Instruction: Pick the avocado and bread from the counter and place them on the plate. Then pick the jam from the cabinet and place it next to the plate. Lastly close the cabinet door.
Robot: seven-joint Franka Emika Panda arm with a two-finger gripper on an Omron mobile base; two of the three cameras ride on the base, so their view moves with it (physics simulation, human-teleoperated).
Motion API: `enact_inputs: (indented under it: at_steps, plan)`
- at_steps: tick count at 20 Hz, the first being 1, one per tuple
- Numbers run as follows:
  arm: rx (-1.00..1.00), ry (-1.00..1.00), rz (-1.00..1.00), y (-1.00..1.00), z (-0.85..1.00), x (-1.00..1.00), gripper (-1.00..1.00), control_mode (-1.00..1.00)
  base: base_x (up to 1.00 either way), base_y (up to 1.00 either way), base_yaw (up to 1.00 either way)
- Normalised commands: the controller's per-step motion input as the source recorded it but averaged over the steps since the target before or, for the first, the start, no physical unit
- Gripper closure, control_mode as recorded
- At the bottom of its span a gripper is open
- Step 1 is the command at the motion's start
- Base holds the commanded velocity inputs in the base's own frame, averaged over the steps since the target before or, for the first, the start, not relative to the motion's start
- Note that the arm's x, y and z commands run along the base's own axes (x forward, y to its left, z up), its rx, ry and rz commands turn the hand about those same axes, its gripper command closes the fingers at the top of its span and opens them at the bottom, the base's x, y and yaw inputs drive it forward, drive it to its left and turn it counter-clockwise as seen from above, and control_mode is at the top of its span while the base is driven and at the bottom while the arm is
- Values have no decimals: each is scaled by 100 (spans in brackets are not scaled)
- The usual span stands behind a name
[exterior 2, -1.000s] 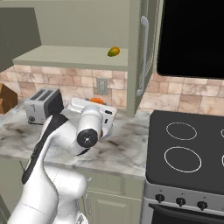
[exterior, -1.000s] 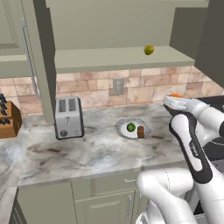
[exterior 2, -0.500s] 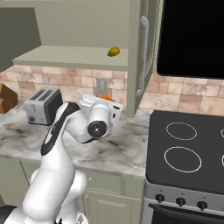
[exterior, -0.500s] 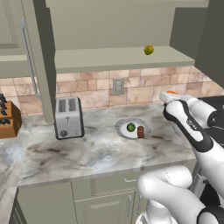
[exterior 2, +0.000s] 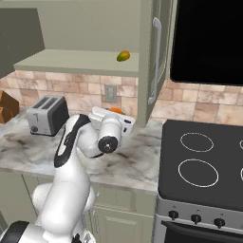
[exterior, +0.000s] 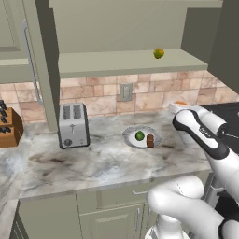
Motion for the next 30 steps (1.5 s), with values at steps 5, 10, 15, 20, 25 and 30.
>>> enact_inputs:
  at_steps: [5, 10, 15, 20, 25, 30]
  plan:
    - [0, 0, 0, -4, -46, 0, 100, -100, 0, 0, 0]
    - [0, 0, 0, -9, -35, 0, 100, -100, 0, 0, 0]
    - [0, -2, 0, -13, -31, 5, 100, -100, 0, 0, 0]
    - [0, -2, 0, -10, -33, 9, 100, -100, 0, 0, 0]
    - [0, -2, 0, 0, -36, 10, 100, -100, 0, 0, 0]
    - [0, -3, 0, 0, -30, 22, 100, -100, 0, 0, 0]
